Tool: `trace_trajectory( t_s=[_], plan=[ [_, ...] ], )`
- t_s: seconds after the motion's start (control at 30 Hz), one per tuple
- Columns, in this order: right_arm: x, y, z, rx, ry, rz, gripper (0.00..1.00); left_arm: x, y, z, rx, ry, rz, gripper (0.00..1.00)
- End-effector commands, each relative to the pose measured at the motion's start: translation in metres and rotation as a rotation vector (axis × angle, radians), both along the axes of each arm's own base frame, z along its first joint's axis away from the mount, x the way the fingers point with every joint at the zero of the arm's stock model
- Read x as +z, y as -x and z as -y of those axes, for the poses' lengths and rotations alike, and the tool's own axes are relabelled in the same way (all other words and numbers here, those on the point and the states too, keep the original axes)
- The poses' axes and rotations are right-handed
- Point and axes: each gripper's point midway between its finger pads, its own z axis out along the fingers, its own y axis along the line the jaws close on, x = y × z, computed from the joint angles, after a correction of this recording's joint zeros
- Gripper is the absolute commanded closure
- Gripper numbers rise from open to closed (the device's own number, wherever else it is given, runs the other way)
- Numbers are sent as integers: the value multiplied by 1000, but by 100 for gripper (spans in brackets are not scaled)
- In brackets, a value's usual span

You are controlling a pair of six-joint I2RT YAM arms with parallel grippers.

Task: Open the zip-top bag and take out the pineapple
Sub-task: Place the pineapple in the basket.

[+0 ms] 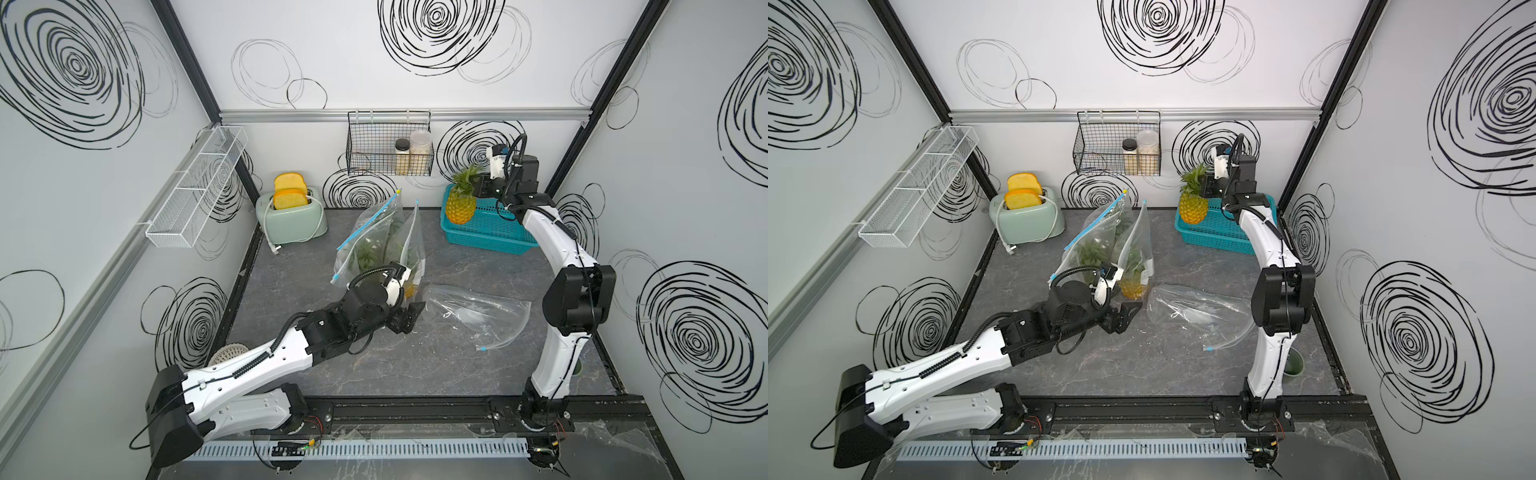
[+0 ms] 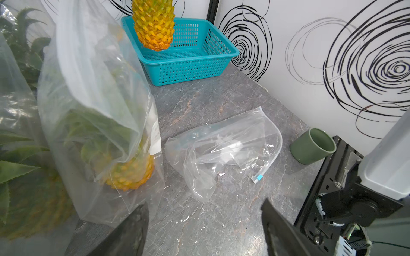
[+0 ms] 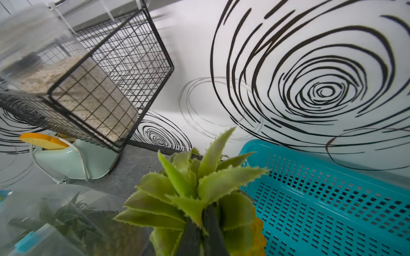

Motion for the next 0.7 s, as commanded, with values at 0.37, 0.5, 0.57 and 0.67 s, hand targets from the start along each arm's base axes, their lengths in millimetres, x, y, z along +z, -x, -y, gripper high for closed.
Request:
trace_trajectory(
  t_s=[0.37,0.5,0.57,0.67],
  plan=[
    [-5,-17,-8,36,-25,59,100,7,-8,-10,35,59,15,17],
    [-16,-6,-7,51,-53,35,100,6,-8,-9,32,61,15,17],
    [-20,-1,-4,58,-63,22,100,5,-8,-9,30,61,15,17],
    [-24,8,0,71,-81,5,100,2,-7,-9,29,60,10,17]
  ],
)
